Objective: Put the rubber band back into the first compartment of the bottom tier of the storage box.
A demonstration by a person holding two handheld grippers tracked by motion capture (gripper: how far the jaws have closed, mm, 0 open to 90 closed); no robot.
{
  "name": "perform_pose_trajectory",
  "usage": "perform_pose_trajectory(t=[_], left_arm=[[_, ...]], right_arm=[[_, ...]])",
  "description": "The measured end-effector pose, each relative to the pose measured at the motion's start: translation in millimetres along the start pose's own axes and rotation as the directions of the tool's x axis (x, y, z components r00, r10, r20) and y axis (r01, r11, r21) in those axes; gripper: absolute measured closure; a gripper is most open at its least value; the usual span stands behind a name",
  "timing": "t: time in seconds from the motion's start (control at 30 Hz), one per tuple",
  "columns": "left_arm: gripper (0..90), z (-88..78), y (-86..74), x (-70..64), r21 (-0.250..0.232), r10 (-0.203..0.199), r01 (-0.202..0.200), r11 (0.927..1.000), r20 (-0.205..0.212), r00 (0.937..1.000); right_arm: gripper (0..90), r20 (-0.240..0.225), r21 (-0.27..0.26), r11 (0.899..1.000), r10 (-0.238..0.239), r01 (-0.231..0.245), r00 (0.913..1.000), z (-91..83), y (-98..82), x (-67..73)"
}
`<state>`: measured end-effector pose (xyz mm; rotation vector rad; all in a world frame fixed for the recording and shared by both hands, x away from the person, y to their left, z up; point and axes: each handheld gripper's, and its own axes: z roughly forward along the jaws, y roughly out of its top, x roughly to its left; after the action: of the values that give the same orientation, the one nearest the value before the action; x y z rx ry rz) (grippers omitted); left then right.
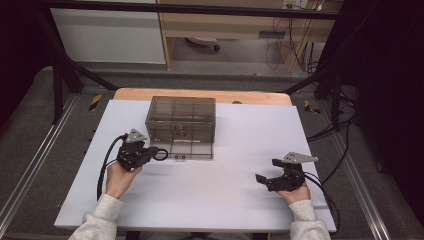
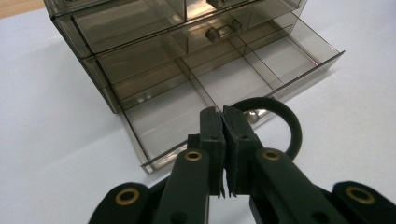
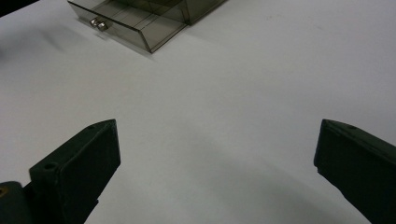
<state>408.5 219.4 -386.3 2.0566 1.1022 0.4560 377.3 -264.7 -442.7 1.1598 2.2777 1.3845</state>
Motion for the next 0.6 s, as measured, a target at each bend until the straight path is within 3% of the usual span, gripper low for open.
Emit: perform_pose_trajectory(t=[0.6], left_arm=[[86.4, 7.2, 5.0, 5.9, 0.007, -0.006, 0.006, 1.0, -0.011, 0.9999]], right_arm=[[1.1, 0.002, 0.003, 1.0, -0.004, 0.004, 1.0, 0.7, -0.2, -0.2]])
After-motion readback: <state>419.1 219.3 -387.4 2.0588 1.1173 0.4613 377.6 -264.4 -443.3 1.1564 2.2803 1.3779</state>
